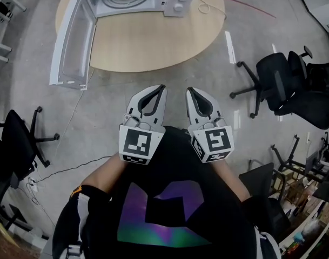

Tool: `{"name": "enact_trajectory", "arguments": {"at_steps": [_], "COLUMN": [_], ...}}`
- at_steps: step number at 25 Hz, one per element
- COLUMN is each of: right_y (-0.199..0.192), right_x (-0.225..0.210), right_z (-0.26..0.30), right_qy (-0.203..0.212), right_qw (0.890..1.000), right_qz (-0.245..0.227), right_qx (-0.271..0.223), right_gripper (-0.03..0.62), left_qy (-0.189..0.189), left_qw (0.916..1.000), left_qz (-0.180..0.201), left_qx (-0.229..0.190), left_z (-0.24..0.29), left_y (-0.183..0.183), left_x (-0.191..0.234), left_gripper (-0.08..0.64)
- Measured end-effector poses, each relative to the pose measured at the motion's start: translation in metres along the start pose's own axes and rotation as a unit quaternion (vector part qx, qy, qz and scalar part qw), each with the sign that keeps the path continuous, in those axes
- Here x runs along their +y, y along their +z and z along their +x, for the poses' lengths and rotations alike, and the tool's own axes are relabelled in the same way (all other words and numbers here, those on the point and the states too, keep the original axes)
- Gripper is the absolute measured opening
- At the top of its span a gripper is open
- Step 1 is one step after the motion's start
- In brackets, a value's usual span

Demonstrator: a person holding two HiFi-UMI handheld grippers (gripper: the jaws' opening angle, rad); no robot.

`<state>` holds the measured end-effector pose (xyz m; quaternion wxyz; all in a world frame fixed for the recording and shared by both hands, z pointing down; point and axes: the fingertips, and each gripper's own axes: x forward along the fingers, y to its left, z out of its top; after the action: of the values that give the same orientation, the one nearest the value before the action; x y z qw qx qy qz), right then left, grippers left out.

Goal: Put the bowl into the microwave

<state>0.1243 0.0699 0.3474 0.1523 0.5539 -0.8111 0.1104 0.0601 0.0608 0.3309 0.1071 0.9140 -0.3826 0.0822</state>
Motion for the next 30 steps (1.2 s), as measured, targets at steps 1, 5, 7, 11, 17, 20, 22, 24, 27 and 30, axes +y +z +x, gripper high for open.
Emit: {"name": "enact_trajectory", "arguments": {"at_steps": [1, 5, 7, 11, 17, 20, 22, 24, 27, 30], "right_y": [-0.003, -0.018, -0.026, -0.041, -0.068, -0.082, -0.09, -0.099, -0.107, -0.114], "right_x": [-0.011, -0.051, -0.066, -0.09, -0.124, -0.138, -0.145, -0.149, -0.152, -0.152], "right_z": [-0.008, -0.044, -0.061, -0.095, -0.143, -0.162, -0.172, -0.181, -0.192, -0.2], "right_qy": [-0.01, -0.049, -0.064, -0.085, -0.108, -0.116, -0.118, -0.119, -0.12, -0.119], "right_qw": [1.0, 0.998, 0.997, 0.995, 0.991, 0.99, 0.989, 0.988, 0.988, 0.988], "right_qz": [0.005, 0.025, 0.035, 0.046, 0.072, 0.085, 0.091, 0.097, 0.099, 0.099], "right_qx": [0.0, -0.001, -0.002, -0.007, -0.008, -0.009, -0.008, -0.006, -0.005, -0.003], "right_gripper": [0.017, 0.017, 0.017, 0.017, 0.017, 0.017, 0.017, 0.017, 0.017, 0.017], "left_qy": [-0.011, -0.053, -0.065, -0.087, -0.109, -0.112, -0.111, -0.11, -0.112, -0.109], "left_qw": [0.9999, 0.9982, 0.9973, 0.9951, 0.9916, 0.9904, 0.9902, 0.9898, 0.9889, 0.9891], "left_qz": [0.005, 0.028, 0.032, 0.044, 0.058, 0.063, 0.063, 0.065, 0.068, 0.065], "left_qx": [0.002, 0.007, 0.011, 0.018, 0.039, 0.05, 0.057, 0.064, 0.07, 0.075], "left_z": [0.006, 0.025, 0.032, 0.043, 0.057, 0.063, 0.065, 0.066, 0.065, 0.063], "left_y": [0.0, -0.001, -0.004, -0.009, -0.021, -0.029, -0.034, -0.039, -0.046, -0.051], "left_x": [-0.012, -0.064, -0.083, -0.124, -0.181, -0.202, -0.213, -0.223, -0.237, -0.244], "left_gripper": [0.048, 0.048, 0.048, 0.048, 0.048, 0.048, 0.048, 0.048, 0.048, 0.048]}}
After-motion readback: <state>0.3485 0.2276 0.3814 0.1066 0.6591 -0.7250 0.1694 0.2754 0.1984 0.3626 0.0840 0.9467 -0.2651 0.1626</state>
